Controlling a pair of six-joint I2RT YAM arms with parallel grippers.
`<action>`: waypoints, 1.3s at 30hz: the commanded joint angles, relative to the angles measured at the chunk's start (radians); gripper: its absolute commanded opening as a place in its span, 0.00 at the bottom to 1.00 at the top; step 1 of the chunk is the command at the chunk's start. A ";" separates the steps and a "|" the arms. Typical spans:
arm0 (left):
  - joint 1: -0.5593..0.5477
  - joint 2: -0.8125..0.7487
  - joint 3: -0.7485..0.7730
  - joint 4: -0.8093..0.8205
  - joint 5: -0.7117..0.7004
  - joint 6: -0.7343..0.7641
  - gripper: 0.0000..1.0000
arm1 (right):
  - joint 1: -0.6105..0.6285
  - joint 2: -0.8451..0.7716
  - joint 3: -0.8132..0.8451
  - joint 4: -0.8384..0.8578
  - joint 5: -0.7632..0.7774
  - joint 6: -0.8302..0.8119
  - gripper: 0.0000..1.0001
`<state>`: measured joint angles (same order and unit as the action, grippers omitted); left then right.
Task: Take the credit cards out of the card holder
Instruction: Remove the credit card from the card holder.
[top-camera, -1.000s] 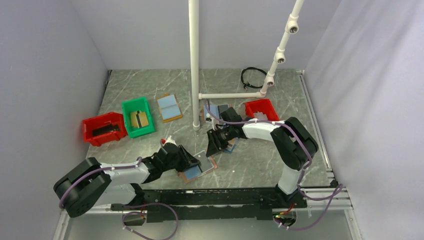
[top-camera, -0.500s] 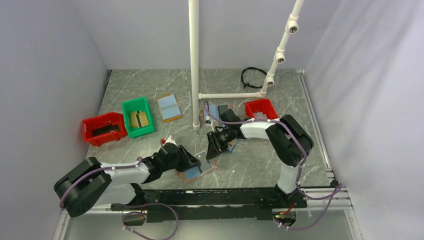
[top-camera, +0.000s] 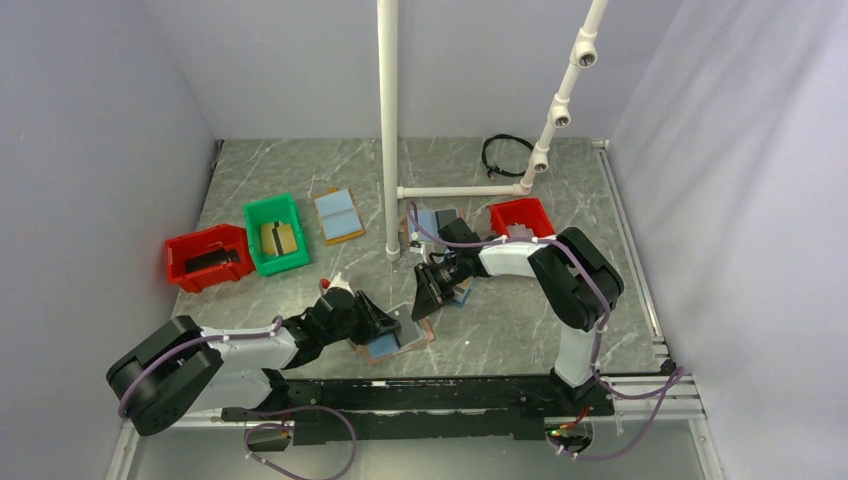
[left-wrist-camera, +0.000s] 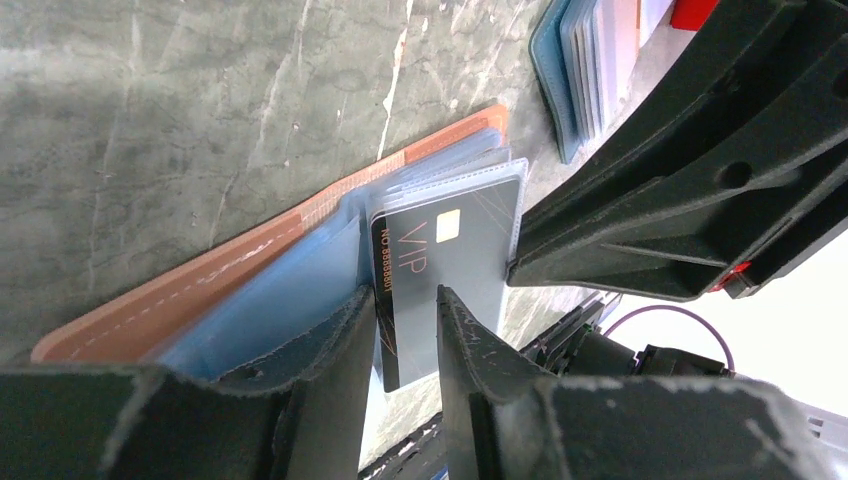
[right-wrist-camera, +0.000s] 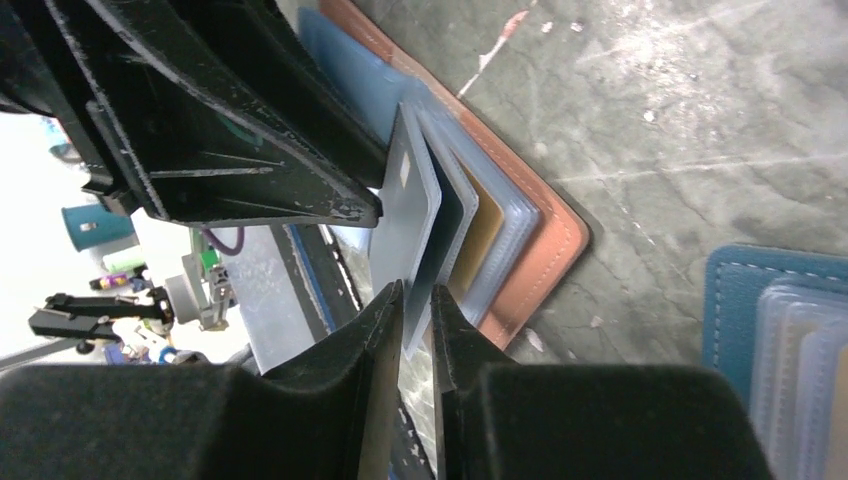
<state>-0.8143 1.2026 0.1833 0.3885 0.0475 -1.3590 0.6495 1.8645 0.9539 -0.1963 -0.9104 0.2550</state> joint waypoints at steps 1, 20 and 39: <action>-0.005 -0.024 -0.009 -0.017 -0.021 -0.001 0.34 | 0.007 -0.027 0.003 0.080 -0.135 0.044 0.22; -0.005 -0.016 -0.008 -0.001 -0.012 0.005 0.34 | 0.009 0.005 0.037 0.004 -0.083 -0.004 0.23; -0.004 -0.032 -0.002 -0.028 -0.012 0.011 0.34 | -0.023 -0.019 0.047 -0.030 -0.017 -0.041 0.28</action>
<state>-0.8143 1.1786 0.1787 0.3649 0.0444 -1.3552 0.6270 1.8805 0.9661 -0.2131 -0.9638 0.2428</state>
